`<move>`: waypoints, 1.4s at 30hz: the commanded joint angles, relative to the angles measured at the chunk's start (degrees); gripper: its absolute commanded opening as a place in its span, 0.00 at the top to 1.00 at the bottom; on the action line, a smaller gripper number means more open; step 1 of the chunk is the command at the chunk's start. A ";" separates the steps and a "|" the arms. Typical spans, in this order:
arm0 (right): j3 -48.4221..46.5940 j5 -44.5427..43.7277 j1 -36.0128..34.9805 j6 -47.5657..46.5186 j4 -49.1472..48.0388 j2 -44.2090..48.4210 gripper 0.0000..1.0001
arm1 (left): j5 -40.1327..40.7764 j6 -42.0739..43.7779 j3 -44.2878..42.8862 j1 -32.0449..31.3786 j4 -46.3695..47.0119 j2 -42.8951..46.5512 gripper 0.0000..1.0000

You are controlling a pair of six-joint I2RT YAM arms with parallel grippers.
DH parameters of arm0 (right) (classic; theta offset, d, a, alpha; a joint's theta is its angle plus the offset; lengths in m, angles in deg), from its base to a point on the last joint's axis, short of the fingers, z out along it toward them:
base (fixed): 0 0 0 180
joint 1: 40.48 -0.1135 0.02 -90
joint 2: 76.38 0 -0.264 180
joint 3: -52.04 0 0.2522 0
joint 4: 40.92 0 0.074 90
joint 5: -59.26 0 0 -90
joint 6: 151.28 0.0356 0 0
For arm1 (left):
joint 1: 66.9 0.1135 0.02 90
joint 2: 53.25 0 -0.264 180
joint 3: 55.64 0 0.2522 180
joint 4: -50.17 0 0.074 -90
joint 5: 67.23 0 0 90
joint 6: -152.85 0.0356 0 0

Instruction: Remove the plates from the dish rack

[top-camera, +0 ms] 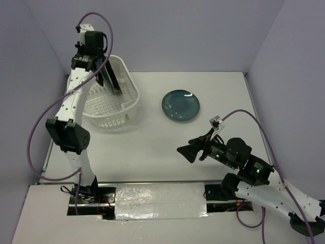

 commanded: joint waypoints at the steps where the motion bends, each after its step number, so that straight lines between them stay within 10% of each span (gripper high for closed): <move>1: -0.05 0.34 -0.42 -1.13 -2.80 -1.06 0.03 | 0.52 0.14 -2.96 -0.86 9.38 13.18 1.00; 14: -0.84 -3.35 -0.42 -1.39 -1.40 0.60 0.01 | -4.03 3.49 1.16 -16.50 9.29 24.09 1.00; 23: -1.10 -9.77 -0.42 0.54 1.06 3.94 0.01 | -33.00 -3.99 34.36 -26.88 24.64 37.53 1.00; 42: -1.98 -11.09 -0.42 0.01 2.47 7.90 0.00 | -53.70 -24.47 76.66 -28.90 56.39 42.91 1.00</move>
